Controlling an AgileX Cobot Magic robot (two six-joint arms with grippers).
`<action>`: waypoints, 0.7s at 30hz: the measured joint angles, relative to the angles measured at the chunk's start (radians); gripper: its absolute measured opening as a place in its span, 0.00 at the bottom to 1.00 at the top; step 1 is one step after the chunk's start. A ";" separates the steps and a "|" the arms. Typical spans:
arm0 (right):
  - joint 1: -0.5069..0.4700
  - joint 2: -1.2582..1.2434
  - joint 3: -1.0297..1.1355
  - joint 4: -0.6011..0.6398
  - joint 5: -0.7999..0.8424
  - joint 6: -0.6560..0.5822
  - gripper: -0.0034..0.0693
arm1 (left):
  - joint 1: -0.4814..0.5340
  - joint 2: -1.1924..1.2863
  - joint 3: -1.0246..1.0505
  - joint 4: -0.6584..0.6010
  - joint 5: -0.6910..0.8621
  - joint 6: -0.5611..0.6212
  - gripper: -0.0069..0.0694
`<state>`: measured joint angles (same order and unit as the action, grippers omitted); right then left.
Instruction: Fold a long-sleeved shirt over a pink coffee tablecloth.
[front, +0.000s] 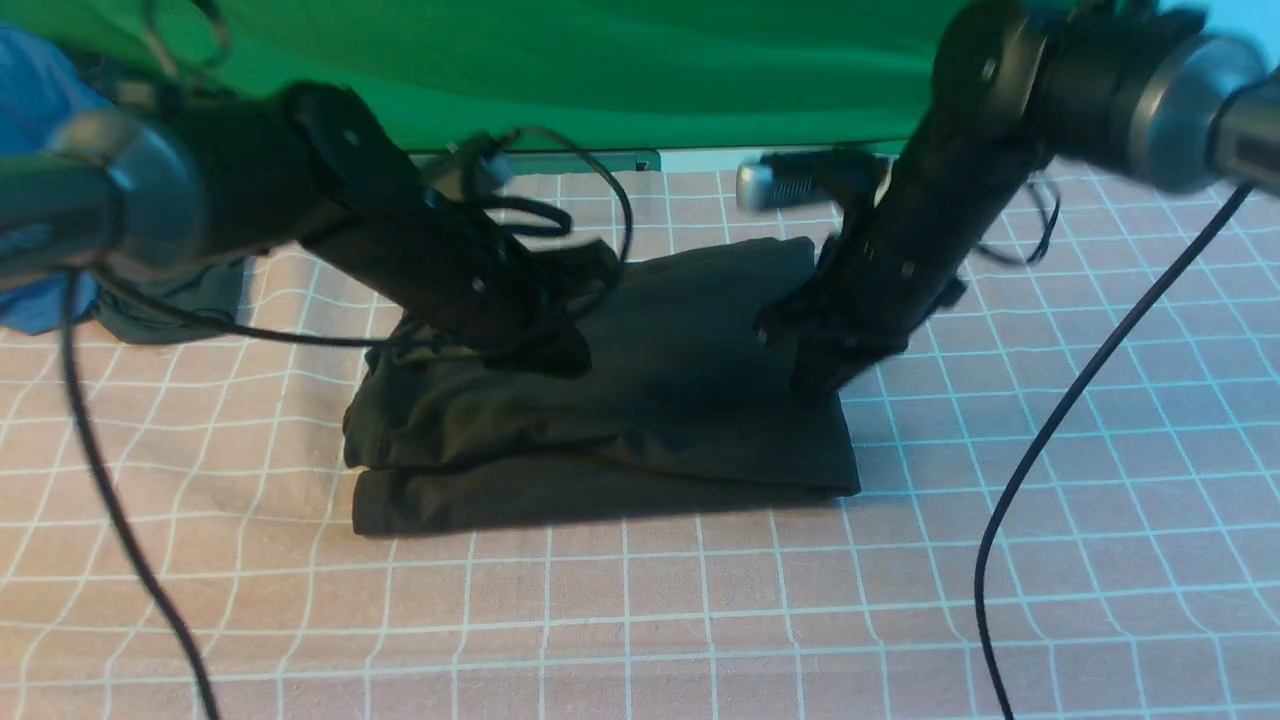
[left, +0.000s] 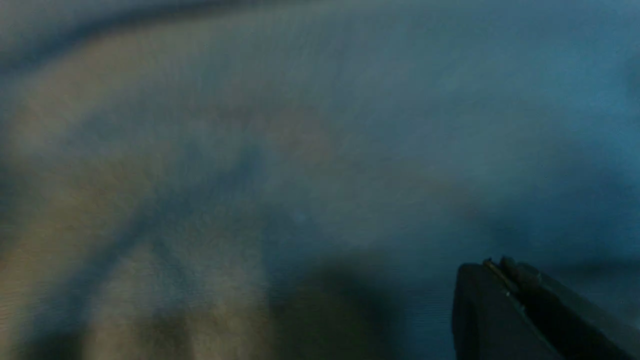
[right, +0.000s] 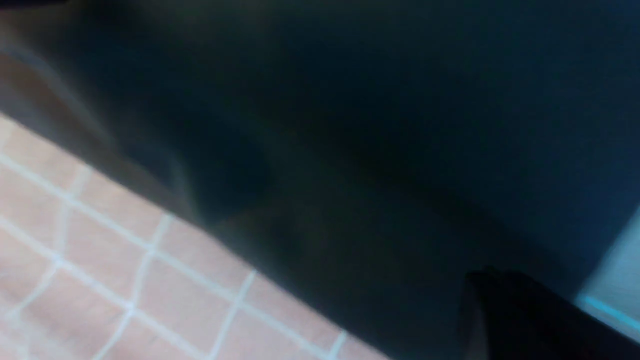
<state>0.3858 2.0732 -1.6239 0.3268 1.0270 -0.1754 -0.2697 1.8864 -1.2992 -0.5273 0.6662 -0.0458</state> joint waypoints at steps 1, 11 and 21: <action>0.006 0.010 0.016 0.000 -0.013 0.001 0.10 | -0.002 0.016 0.000 0.000 0.012 0.000 0.11; 0.038 0.056 0.047 -0.007 -0.049 0.013 0.10 | -0.004 0.040 0.057 0.163 0.054 -0.105 0.11; 0.028 0.053 0.045 -0.001 -0.047 0.018 0.10 | -0.008 -0.064 0.133 0.265 0.033 -0.166 0.11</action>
<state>0.4141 2.1259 -1.5790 0.3259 0.9797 -0.1576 -0.2775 1.8226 -1.1664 -0.2619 0.6993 -0.2114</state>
